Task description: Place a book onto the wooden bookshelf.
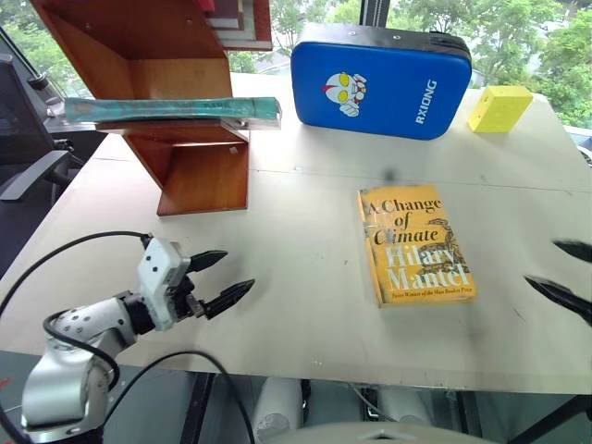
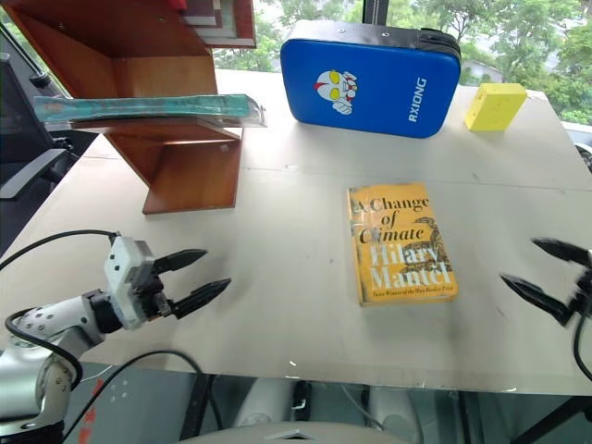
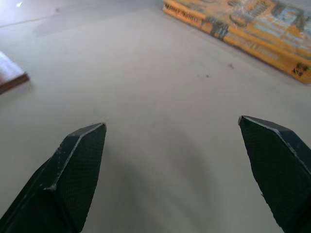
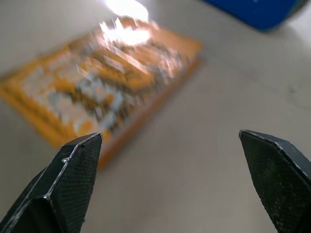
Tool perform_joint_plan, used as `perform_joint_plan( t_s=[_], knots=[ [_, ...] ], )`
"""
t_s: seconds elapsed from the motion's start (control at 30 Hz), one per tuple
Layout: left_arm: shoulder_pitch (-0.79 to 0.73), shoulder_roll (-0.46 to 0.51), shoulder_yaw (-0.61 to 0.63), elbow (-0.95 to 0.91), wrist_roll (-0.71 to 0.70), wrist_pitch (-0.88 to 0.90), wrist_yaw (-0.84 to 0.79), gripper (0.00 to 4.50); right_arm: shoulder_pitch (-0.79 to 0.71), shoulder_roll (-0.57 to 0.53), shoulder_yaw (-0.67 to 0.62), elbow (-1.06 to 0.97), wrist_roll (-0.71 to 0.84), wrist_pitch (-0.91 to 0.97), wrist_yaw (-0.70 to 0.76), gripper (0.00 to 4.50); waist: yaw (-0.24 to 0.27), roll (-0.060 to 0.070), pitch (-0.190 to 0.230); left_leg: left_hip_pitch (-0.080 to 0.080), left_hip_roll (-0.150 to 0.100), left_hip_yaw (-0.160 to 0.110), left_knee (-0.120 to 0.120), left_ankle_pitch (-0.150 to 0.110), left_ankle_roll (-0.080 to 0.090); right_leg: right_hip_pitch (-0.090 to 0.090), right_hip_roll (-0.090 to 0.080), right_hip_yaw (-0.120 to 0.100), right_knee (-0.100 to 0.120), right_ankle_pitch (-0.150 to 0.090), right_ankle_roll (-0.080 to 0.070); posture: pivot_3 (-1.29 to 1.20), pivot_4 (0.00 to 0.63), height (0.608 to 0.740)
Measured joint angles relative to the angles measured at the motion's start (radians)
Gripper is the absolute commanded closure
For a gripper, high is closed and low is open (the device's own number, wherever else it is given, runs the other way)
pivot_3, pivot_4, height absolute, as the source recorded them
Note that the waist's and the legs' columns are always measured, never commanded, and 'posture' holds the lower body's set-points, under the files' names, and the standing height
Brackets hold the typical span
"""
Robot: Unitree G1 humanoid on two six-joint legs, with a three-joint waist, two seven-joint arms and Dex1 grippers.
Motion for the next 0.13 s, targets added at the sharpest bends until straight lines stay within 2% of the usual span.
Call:
perform_joint_plan(
  t_s=[0.13],
  knots=[
    [0.003,0.030,-0.027,0.033,-0.019,-0.029,-0.011,0.02,0.036,0.000,-0.033,0.084,-0.032,-0.053,0.011,0.00,-0.007,0.001,-0.002,0.002,0.000,0.002,0.000,0.000,0.000,0.000,-0.006,0.002,0.000,0.000,0.000,0.00,0.150,0.740]
  ],
)
